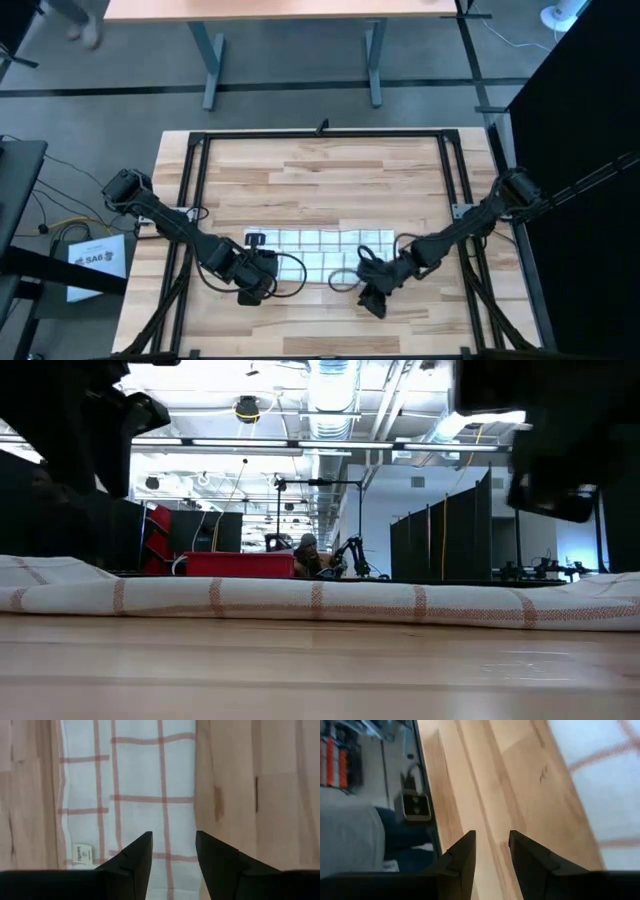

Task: Roll towel
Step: Fold the white patterned towel

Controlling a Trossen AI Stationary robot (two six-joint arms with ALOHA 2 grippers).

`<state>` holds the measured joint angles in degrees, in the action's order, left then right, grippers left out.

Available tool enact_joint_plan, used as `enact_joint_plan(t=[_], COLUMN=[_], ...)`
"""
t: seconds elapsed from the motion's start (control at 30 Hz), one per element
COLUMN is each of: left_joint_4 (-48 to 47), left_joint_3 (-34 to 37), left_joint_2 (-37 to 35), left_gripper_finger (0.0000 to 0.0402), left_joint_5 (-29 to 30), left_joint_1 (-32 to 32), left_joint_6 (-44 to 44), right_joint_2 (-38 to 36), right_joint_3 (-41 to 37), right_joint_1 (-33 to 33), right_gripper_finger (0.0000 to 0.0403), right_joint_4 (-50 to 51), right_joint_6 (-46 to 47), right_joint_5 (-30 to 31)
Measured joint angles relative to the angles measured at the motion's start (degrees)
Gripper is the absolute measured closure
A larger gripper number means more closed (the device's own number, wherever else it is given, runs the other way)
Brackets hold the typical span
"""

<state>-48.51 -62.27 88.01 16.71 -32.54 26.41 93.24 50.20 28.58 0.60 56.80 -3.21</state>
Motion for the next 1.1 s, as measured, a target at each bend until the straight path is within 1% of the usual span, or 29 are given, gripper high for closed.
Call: enact_joint_plan(t=[0.1,0.2,0.3,0.4,0.5,0.6,0.67,0.7,0.77,0.83,0.9,1.0,1.1], left_joint_4=[-0.36,-0.76,-0.72,-0.73,-0.58,-1.1,-3.79,-5.45,-7.48,-6.84,-3.96,0.67,1.61], left_joint_3=[-0.25,-0.27,-0.29,-0.29,-0.29,-0.31,-0.32,-0.32,-0.3,-0.32,-0.31,-0.33,-0.36], left_joint_2=[0.0,0.0,0.0,0.0,0.0,0.0,0.0,0.0,0.0,0.0,0.0,0.3,1.99], left_gripper_finger=[0.0265,0.0265,0.0264,0.0258,0.0254,0.0257,0.0257,0.0257,0.0254,0.025,0.0246,0.0243,0.0242], left_joint_5=[-0.94,-2.5,-2.45,-2.78,-3.42,-5.09,-8.24,-9.43,-10.98,-12.03,-12.27,-11.91,-10.87], left_joint_1=[0.1,0.03,0.17,0.88,1.46,2.34,3.1,3.39,3.43,2.28,1.16,-0.24,-0.59], left_joint_6=[-0.88,-2.03,-2.36,-1.72,-1.79,-1.51,-0.51,0.43,1.97,2.69,3.64,4.05,4.39], right_joint_2=[-0.49,-0.6,-0.49,-0.47,-0.44,-0.44,-0.44,-0.44,-0.15,0.61,1.04,0.82,1.02], right_joint_3=[0.03,0.08,0.08,0.27,1.42,3.64,6.62,8.55,12.61,16.58,19.38,20.08,18.86], right_joint_1=[-1.68,-3.15,-4.59,-6.42,-7.83,-9.11,-9.71,-9.78,-9.26,-7.78,-6.35,-4.41,-2.46], right_gripper_finger=[0.0293,0.0282,0.0256,0.022,0.0188,0.0177,0.0177,0.0179,0.0184,0.019,0.0193,0.0191,0.0185], right_joint_4=[0.6,0.05,0.21,0.44,0.72,1.79,8.21,13.14,23.76,35.37,43.38,45.19,45.36], right_joint_6=[-0.12,-0.61,-1.61,-2.32,-7.75,-15.7,-20.75,-23.21,-28.11,-31.45,-33.18,-31.2,-27.98], right_joint_5=[-0.36,-3.5,-5.63,-5.76,-5.74,-5.74,-5.73,-5.55,-2.92,1.08,2.56,3.05,3.52])
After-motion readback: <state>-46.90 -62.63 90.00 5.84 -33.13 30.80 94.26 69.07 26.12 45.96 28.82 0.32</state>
